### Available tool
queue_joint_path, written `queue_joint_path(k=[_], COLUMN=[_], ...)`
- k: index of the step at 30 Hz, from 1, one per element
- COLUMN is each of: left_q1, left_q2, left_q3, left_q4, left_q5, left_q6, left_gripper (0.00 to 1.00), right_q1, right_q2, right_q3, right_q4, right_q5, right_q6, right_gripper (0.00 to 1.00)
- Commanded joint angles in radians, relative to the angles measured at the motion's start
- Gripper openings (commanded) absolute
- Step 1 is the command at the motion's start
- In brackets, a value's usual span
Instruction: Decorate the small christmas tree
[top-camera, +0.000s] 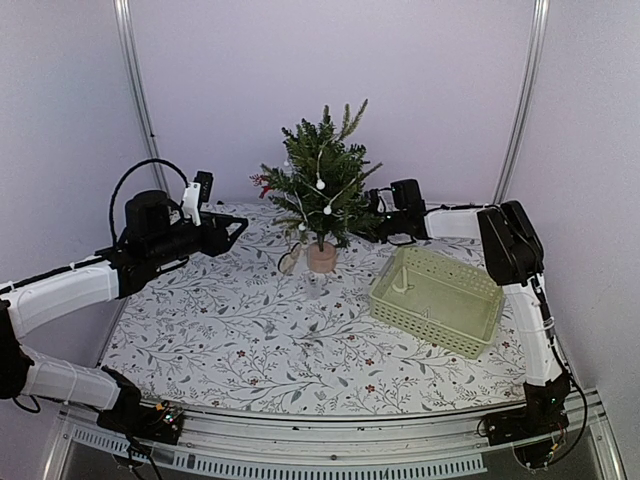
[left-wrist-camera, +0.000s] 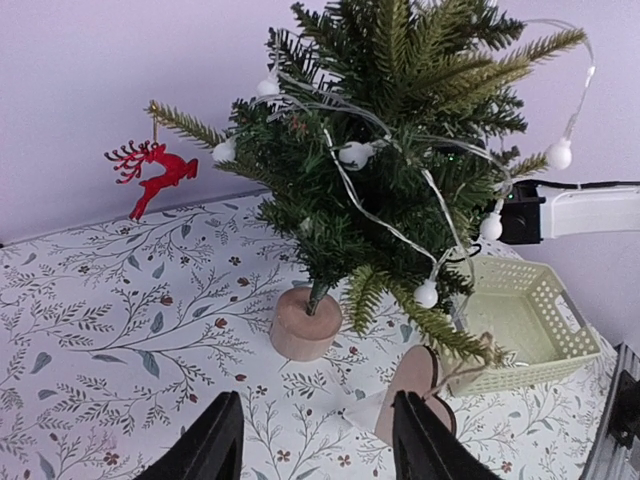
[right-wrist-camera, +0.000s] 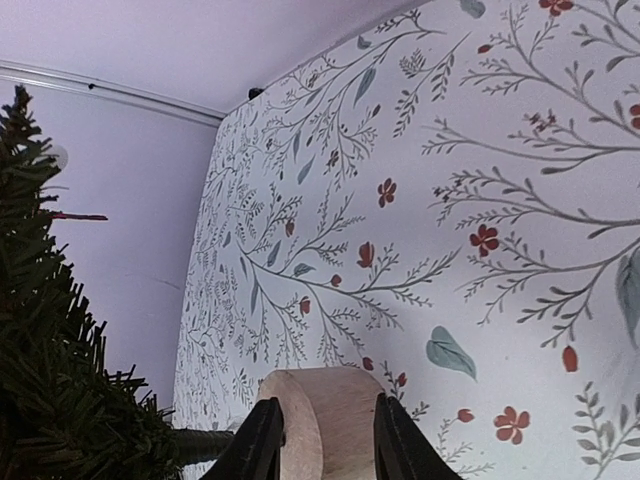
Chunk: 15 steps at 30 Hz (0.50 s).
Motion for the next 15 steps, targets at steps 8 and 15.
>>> queue_joint_path(k=[8, 15], left_q1=[0.016, 0.022], left_q2=[-0.027, -0.037], left_q3=[-0.011, -0.021], left_q4=[0.000, -0.006], left_q5=[0.000, 0.003], left_q6=[0.017, 0.020], left_gripper=[0.53, 0.53], right_q1=[0.056, 0.071], right_q2=[0.043, 0.025], right_q3=[0.016, -0.027], right_q4=[0.024, 0.040], right_q5=[-0.052, -0.063], right_q6=[0.031, 0.050], right_gripper=[0.30, 0.26])
